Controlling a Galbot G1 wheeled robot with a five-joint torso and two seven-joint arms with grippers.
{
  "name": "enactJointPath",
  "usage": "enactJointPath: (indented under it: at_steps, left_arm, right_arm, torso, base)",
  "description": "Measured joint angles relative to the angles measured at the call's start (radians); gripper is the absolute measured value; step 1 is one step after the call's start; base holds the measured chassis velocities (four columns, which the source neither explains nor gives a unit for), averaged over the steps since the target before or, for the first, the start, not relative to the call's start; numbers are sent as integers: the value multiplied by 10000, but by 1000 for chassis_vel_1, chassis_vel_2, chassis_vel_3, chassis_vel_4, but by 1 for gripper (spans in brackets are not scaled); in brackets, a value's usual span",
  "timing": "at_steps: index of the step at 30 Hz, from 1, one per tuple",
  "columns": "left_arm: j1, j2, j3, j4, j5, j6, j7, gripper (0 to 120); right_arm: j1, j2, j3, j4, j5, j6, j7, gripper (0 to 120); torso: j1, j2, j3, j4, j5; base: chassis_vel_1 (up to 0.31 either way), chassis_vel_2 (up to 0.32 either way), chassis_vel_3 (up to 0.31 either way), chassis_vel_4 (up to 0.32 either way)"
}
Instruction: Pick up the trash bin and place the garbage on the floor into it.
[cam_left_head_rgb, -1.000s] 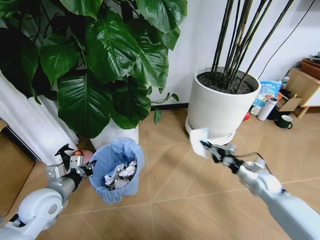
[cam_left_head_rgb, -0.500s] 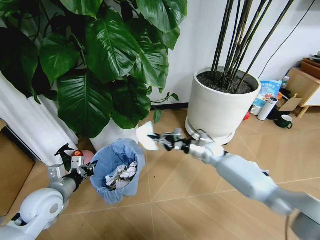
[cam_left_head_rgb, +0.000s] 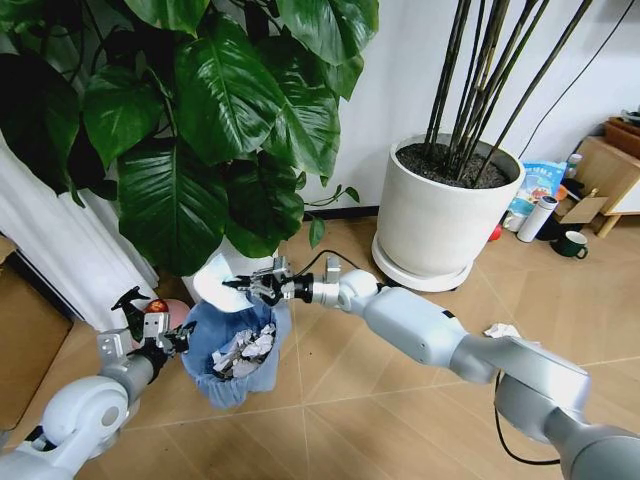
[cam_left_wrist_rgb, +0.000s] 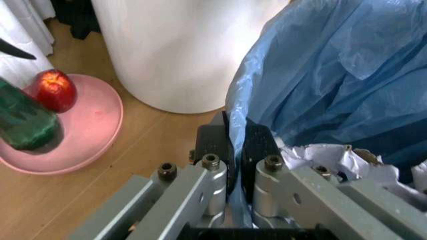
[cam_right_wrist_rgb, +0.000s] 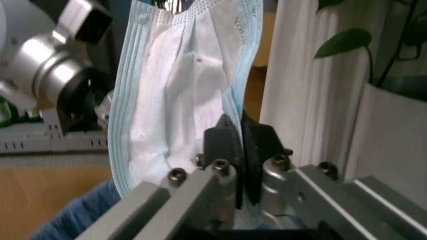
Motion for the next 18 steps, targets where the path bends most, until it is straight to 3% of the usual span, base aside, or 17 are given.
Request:
enactJointPath:
  at_steps: [2, 10, 11, 13, 15, 18]
  left_arm:
    - [21, -10, -11, -25, -4, 0, 0, 0]
    - [37, -15, -139, -67, -49, 0, -27, 0]
    - [41, -6, -157, -68, -59, 1, -33, 0]
    - [42, 1, -165, -64, -64, 0, -34, 0]
    - [37, 9, -196, -43, -74, 0, -37, 0]
    - [26, 7, -211, -31, -86, 0, -36, 0]
  right_arm:
    - [27, 87, -129, -117, -173, 38, -47, 15]
    - [189, 0, -347, -44, -189, -72, -169, 41]
    - [196, -71, -345, 41, -159, -108, -191, 48]
    - [199, -135, -340, 104, -145, -124, -199, 50]
    - [171, -384, -211, 349, -109, -141, -215, 62]
    - [101, -575, -87, 553, -81, -148, -215, 68]
  torso:
    - [0, 0, 0, 0, 1]
    - [-1, 0, 0, 4, 1]
    - [-1, 0, 0, 4, 1]
    - [-1, 0, 0, 4, 1]
    - [-1, 0, 0, 4, 1]
    - [-1, 0, -1, 4, 2]
  base:
    - [0, 0, 0, 0]
    - [0, 0, 0, 0]
    - [0, 0, 0, 0]
    - [0, 0, 0, 0]
    - [0, 0, 0, 0]
    - [0, 0, 0, 0]
